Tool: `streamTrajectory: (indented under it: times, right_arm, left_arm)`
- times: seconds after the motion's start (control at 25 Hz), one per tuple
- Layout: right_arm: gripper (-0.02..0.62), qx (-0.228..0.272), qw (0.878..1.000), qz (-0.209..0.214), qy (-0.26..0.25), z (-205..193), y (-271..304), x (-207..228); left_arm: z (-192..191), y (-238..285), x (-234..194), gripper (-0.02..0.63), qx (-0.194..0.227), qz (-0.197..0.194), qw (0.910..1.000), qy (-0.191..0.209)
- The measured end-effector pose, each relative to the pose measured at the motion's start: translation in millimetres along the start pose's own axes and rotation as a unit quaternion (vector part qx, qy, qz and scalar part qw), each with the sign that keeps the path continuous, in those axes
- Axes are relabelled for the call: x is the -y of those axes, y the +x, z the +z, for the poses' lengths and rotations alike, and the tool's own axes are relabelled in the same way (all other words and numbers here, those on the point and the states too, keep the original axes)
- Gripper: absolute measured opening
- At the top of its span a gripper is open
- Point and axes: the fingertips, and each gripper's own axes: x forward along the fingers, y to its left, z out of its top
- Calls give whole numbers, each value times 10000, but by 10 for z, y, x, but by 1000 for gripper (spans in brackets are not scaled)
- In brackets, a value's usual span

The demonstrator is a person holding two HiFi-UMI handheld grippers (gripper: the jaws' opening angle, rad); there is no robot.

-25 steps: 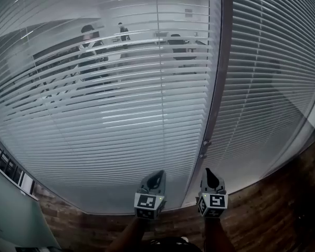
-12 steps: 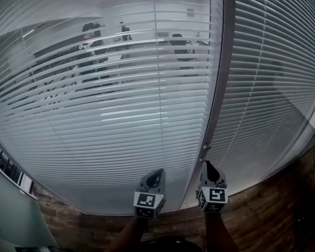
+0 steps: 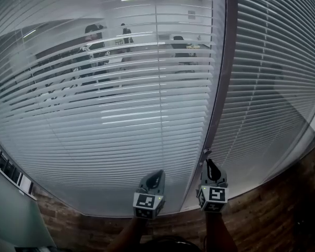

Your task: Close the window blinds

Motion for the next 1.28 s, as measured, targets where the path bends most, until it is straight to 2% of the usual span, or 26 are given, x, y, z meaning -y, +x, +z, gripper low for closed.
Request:
streamTrajectory:
  times: [0.24,0.4,1.28]
  right_arm:
    - [66,60,9998,130,-105,114,62,-6]
    - [130,17,9998,139,-104,112,128,-2]
    - [130,-38,10000,84,9,85,322,90]
  left_arm:
    - [65,-6,49,0,34,-69,10000,-39]
    - [48,-24,23,0,21,-24,10000,1]
    - [17,-66,-87,0,-12,186,9998,-74]
